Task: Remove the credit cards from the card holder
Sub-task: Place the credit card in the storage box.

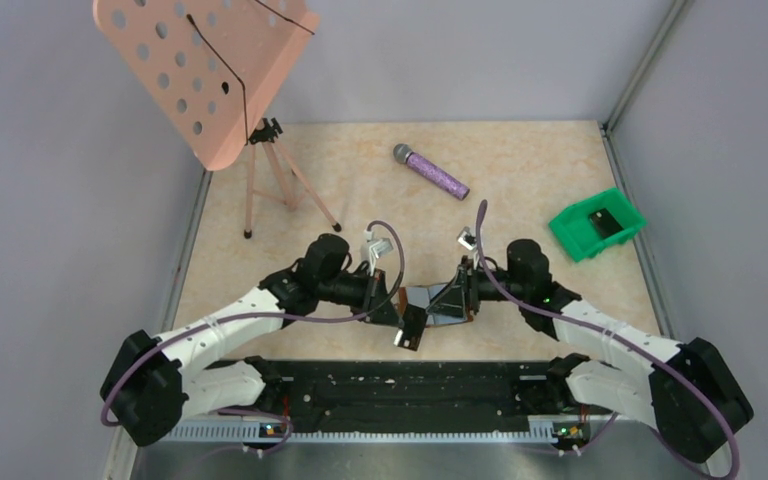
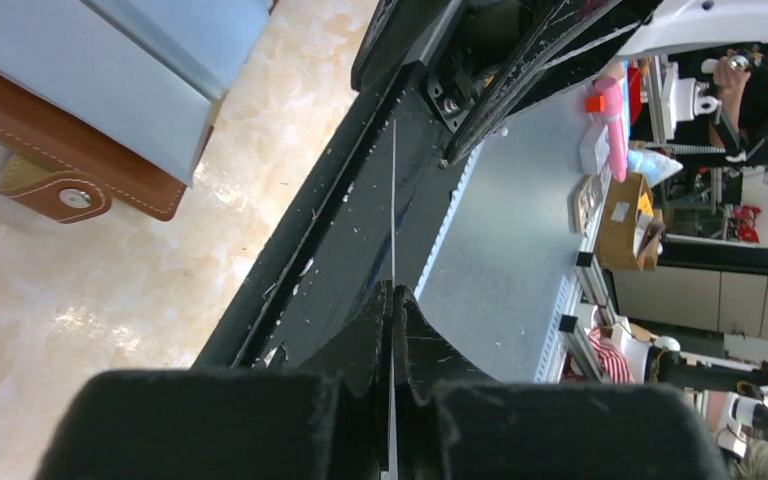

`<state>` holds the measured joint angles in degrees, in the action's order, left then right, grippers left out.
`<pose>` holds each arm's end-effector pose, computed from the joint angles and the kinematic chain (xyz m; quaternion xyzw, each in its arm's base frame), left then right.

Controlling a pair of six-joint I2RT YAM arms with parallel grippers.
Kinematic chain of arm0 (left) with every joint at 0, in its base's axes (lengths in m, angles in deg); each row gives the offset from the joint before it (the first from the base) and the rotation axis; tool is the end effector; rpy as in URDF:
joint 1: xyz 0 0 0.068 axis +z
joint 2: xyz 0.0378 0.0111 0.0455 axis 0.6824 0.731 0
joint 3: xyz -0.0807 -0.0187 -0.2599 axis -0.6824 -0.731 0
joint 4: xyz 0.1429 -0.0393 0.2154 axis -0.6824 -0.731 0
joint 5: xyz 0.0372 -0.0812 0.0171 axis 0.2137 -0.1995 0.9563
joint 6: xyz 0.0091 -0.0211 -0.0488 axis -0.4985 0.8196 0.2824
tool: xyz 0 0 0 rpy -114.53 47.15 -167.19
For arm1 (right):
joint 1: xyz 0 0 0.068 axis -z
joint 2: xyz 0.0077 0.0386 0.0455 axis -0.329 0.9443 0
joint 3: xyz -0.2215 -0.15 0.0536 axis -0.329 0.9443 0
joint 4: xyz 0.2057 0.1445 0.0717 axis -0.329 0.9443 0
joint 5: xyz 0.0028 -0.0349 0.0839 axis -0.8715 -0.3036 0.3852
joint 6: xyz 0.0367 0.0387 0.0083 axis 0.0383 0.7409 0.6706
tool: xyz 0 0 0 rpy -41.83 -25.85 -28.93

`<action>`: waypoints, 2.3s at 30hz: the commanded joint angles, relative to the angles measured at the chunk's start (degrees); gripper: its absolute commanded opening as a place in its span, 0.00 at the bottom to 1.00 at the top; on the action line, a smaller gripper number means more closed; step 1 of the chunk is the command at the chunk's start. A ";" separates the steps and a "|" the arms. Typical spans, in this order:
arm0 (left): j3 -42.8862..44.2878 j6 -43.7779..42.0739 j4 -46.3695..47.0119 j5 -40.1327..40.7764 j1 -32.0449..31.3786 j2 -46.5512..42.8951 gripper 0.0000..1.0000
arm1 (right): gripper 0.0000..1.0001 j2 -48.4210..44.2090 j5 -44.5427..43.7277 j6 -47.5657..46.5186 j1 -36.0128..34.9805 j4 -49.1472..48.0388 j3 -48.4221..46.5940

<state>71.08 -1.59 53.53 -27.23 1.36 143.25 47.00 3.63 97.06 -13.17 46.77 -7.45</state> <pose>0.1547 -0.1697 0.2319 0.2194 0.8170 -0.5146 0.1397 0.1616 0.1334 0.2084 -0.2486 0.7410 0.5531 0.2885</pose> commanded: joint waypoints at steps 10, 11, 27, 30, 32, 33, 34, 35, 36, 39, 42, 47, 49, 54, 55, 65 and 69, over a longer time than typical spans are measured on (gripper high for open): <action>2.55 -1.99 1.96 -5.46 0.01 1.29 0.00 | 0.42 6.84 10.56 -0.87 0.48 -6.12 -4.12; 2.55 -1.97 2.10 -5.82 0.01 1.55 0.00 | 0.42 7.62 11.18 -0.38 0.45 -7.14 -4.15; 3.53 -3.02 1.12 -7.06 0.01 3.10 0.00 | 0.26 12.91 16.71 4.79 -0.68 -18.38 -4.22; 3.60 -2.86 1.26 -7.09 0.01 3.41 0.00 | 0.27 13.80 17.04 5.01 -1.35 -18.44 -4.29; 3.49 -2.61 1.60 -7.51 0.09 3.55 0.00 | 0.27 14.27 16.99 4.94 -1.61 -18.40 -4.26; 3.46 -2.58 1.66 -7.66 0.02 3.55 0.00 | 0.26 14.54 17.01 4.99 -1.71 -18.45 -4.21; 3.40 -2.59 1.66 -7.64 0.01 3.43 0.00 | 0.26 14.72 16.97 4.95 -1.76 -18.45 -4.24; 3.35 -2.58 1.67 -7.59 0.01 3.25 0.00 | 0.26 14.94 17.03 4.99 -1.87 -18.47 -4.16; 3.31 -2.58 1.73 -7.63 0.03 3.17 0.00 | 0.23 15.04 17.06 4.96 -1.98 -18.47 -4.27; 3.43 -2.66 1.54 -7.49 0.04 3.27 0.00 | 0.04 14.57 16.41 4.75 -2.01 -18.13 -4.20; 4.12 -3.18 -0.46 -3.89 0.09 3.27 0.02 | 0.00 14.13 14.84 4.55 -2.00 -17.70 -4.26; 4.91 -2.86 -3.66 1.61 0.98 1.85 0.51 | 0.00 13.03 11.02 4.94 -1.29 -14.66 -4.79; 5.80 -3.47 -6.14 5.52 1.42 0.97 0.67 | 0.00 11.86 9.63 5.38 -0.77 -13.63 -4.88; 7.95 -5.47 -10.42 12.34 1.50 -1.12 0.91 | 0.00 6.78 -0.47 -0.13 1.24 0.37 -6.80; 8.38 -5.67 -11.04 13.16 1.50 -1.37 0.98 | 0.00 5.18 -3.73 -1.06 2.03 3.25 -6.98; 16.46 -12.00 -24.54 34.49 1.51 -4.01 0.99 | 0.00 -6.52 -31.07 2.60 14.32 22.47 -10.72; 19.31 -13.75 -30.29 35.55 1.52 -5.26 0.99 | 0.00 -10.89 -43.61 5.37 18.34 25.55 -11.89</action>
<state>86.64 -12.00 29.88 2.78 2.74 140.08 40.16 -23.78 99.79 2.19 67.07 -15.71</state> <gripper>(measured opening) 0.990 0.006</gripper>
